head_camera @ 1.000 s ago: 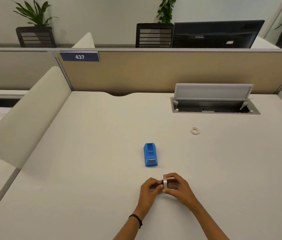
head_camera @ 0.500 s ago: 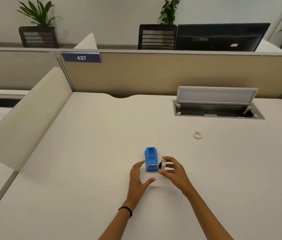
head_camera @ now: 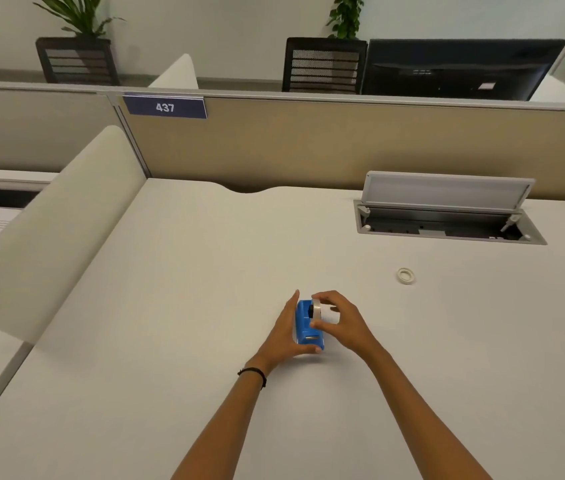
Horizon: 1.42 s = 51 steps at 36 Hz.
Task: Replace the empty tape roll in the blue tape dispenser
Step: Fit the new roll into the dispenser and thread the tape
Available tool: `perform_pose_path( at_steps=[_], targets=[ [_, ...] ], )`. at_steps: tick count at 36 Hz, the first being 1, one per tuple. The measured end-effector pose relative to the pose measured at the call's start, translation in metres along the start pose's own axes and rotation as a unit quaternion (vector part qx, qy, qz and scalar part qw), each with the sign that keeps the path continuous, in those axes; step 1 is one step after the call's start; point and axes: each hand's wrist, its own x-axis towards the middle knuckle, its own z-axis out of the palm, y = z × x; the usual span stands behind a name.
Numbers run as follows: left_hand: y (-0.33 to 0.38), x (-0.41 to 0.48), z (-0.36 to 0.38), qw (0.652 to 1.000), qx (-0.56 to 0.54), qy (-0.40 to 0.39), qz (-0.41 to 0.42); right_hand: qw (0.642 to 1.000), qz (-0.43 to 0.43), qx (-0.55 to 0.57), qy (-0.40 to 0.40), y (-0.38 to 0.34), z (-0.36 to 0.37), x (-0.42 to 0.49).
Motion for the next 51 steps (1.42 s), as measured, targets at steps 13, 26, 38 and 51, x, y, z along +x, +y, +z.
perform_pose_path(
  at_steps=[13, 26, 38, 51],
  targets=[
    [-0.006, 0.008, 0.001, 1.000, 0.006, 0.020, 0.017, 0.997, -0.026, -0.047, -0.055, 0.008, 0.000, 0.022],
    [-0.008, 0.006, 0.004, 0.999, -0.003, 0.032, 0.002, 0.996, -0.019, -0.066, -0.061, 0.016, 0.004, 0.026],
    [-0.010, 0.006, 0.005, 1.000, -0.005, 0.030, 0.004, 0.996, -0.011, -0.062, -0.055, 0.020, 0.007, 0.027],
    [-0.012, 0.007, 0.004, 1.000, 0.001, 0.030, 0.005, 0.999, 0.002, -0.033, -0.042, 0.013, 0.005, 0.028]
  ],
)
